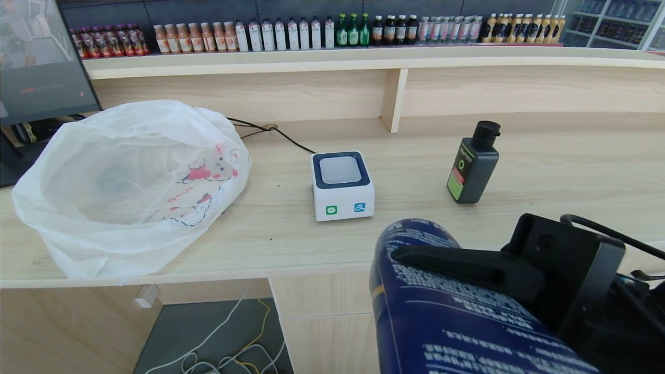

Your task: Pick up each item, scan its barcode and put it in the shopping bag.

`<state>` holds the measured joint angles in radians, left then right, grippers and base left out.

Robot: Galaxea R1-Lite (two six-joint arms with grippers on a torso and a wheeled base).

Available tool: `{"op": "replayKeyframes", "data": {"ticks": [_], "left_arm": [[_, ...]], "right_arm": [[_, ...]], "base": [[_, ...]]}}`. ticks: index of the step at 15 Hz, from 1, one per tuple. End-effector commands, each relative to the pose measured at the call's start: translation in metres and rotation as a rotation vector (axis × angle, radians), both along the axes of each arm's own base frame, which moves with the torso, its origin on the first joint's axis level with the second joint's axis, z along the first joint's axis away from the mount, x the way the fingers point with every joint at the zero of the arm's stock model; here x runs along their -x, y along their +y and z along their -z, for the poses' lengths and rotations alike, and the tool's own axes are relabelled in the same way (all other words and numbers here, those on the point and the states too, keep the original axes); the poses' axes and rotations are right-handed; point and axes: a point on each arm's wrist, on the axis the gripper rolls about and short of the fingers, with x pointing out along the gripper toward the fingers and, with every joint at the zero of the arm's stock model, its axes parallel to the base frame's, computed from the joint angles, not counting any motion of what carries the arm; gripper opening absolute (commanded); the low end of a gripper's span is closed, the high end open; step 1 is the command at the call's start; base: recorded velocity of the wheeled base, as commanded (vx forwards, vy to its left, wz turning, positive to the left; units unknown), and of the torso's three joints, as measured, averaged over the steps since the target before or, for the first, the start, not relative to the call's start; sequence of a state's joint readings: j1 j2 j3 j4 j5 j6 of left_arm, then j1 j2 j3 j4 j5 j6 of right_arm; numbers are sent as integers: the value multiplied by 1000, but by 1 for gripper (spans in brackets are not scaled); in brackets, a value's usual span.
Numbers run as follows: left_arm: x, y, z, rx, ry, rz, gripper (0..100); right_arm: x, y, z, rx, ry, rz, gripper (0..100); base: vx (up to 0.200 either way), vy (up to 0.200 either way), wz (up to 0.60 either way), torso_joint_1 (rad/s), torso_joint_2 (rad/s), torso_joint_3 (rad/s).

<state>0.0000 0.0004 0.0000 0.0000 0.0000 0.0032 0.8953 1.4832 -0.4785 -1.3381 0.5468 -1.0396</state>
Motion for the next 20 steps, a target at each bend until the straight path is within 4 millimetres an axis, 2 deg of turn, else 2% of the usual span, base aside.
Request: {"op": "replayKeyframes", "data": {"ticks": [1, 2, 4, 6, 7, 12, 15, 20], "left_arm": [[0, 0, 0, 0, 0, 0, 100], [0, 0, 0, 0, 0, 0, 100], [0, 0, 0, 0, 0, 0, 100], [0, 0, 0, 0, 0, 0, 100], [0, 0, 0, 0, 0, 0, 100], [0, 0, 0, 0, 0, 0, 100], [0, 0, 0, 0, 0, 0, 100], [0, 0, 0, 0, 0, 0, 100]], "right_arm": [[-4, 11, 5, 23, -8, -20, 0], [-3, 11, 8, 32, -46, 8, 0], [-7, 11, 0, 19, -271, 121, 0], [1, 13, 7, 34, -249, 87, 0], [0, 13, 3, 11, -277, 97, 0], [4, 7, 9, -18, -437, 149, 0], [0, 13, 2, -40, -502, 175, 0], [-5, 31, 2, -53, -535, 163, 0]], "base": [[0, 0, 0, 0, 0, 0], [0, 0, 0, 0, 0, 0], [0, 0, 0, 0, 0, 0], [0, 0, 0, 0, 0, 0], [0, 0, 0, 0, 0, 0], [0, 0, 0, 0, 0, 0], [0, 0, 0, 0, 0, 0], [0, 0, 0, 0, 0, 0]]}}
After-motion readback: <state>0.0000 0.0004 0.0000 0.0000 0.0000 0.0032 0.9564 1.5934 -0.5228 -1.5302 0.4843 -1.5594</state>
